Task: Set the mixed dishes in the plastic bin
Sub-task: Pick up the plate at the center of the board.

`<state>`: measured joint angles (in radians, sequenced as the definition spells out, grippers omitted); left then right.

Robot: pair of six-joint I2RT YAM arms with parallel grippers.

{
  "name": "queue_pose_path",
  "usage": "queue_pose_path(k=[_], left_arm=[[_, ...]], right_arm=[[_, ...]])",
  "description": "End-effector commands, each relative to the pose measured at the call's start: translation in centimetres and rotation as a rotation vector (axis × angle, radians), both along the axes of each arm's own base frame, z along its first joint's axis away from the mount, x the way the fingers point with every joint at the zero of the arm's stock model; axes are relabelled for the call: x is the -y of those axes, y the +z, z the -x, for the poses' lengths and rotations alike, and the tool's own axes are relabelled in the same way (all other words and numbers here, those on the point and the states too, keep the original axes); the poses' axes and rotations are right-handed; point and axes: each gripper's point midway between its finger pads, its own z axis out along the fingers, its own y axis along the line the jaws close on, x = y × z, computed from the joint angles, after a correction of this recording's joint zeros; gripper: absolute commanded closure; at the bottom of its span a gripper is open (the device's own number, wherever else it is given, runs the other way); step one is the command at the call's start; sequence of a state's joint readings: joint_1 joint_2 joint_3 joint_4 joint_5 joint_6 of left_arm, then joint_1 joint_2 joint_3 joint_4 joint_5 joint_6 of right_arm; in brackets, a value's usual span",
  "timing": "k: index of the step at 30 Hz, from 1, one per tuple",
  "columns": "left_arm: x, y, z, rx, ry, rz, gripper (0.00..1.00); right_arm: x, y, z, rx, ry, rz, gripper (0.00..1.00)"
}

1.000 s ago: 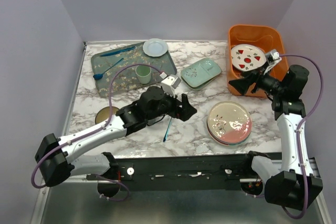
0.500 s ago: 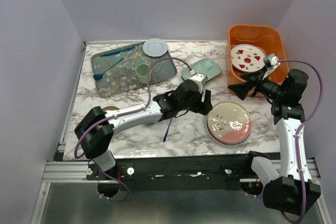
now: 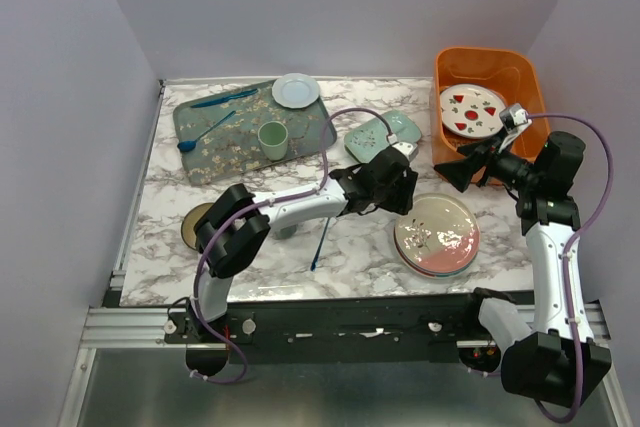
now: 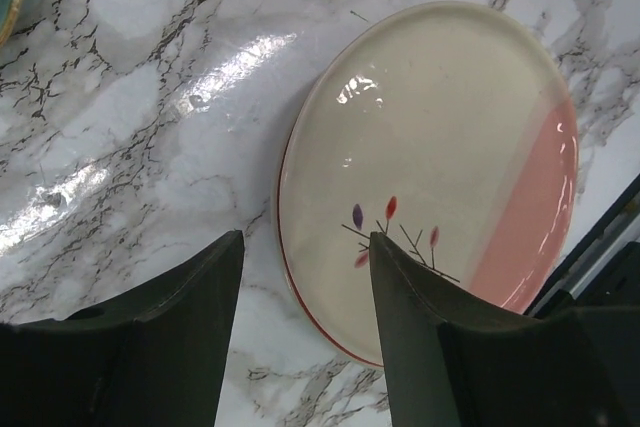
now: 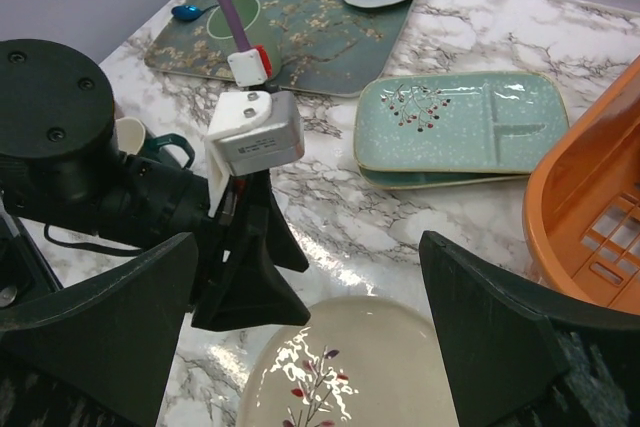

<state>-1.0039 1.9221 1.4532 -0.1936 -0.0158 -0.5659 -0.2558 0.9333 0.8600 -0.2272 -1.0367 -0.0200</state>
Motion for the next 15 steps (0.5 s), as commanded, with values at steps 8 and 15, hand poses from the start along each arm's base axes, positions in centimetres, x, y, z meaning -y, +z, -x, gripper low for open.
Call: queue_pose_path(k=[8, 15], left_arm=[[0.9, -2.9, 0.4, -0.048, -0.062, -0.084, 0.46], [1.2, -3.9, 0.7, -0.074, -0.083, -0.103, 0.52]], right_arm=[[0.7, 0.2, -0.3, 0.001, -0.025, 0.015, 0.00], [0.8, 0.2, -0.3, 0.000, -0.028, 0.015, 0.00]])
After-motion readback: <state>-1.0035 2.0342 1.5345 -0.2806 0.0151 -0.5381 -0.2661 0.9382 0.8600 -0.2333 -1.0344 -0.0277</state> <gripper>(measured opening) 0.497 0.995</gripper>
